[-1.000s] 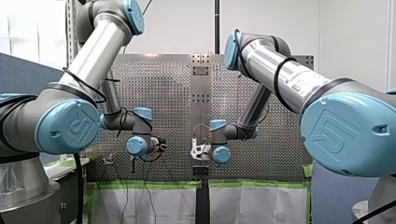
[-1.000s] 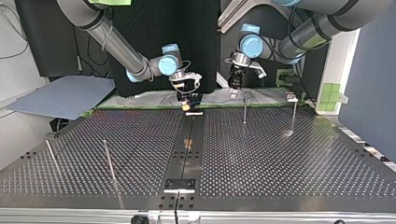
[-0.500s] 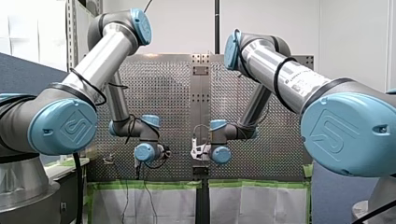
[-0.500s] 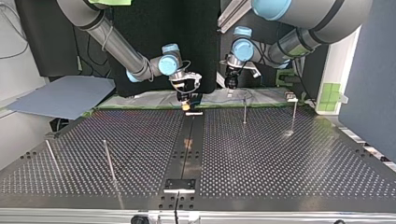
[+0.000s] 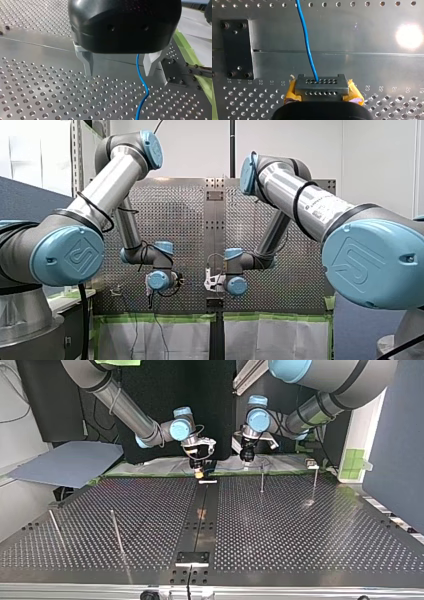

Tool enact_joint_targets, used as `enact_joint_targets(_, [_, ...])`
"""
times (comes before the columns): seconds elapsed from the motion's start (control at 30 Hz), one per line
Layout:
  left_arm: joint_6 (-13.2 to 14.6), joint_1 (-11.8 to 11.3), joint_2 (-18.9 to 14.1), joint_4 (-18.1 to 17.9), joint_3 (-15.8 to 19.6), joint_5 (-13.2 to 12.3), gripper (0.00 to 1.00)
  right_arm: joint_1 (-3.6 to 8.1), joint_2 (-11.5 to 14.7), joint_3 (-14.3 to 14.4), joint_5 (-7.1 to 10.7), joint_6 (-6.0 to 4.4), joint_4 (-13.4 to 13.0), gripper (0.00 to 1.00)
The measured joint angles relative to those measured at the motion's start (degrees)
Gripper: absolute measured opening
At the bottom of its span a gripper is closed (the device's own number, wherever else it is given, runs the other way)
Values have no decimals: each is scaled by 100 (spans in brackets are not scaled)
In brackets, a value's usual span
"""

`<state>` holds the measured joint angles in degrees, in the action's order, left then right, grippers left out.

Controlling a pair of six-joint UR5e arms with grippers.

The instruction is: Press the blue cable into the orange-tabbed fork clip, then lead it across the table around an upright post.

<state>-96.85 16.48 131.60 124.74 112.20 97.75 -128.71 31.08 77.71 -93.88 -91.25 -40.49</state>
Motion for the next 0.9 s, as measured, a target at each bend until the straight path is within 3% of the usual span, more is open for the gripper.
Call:
enact_joint_targets(0.33, [8, -18, 4, 145, -20, -3, 100, 0, 0, -3, 0, 0, -5, 0])
enact_joint_targets(0.5, [91, -2, 167, 316, -218, 14, 100, -10, 0, -4, 0, -2, -4, 0])
enact_joint_targets(0.9, [548, 16, 638, 958, -869, 551, 100, -18, 0, -10, 14, 0, 27, 0])
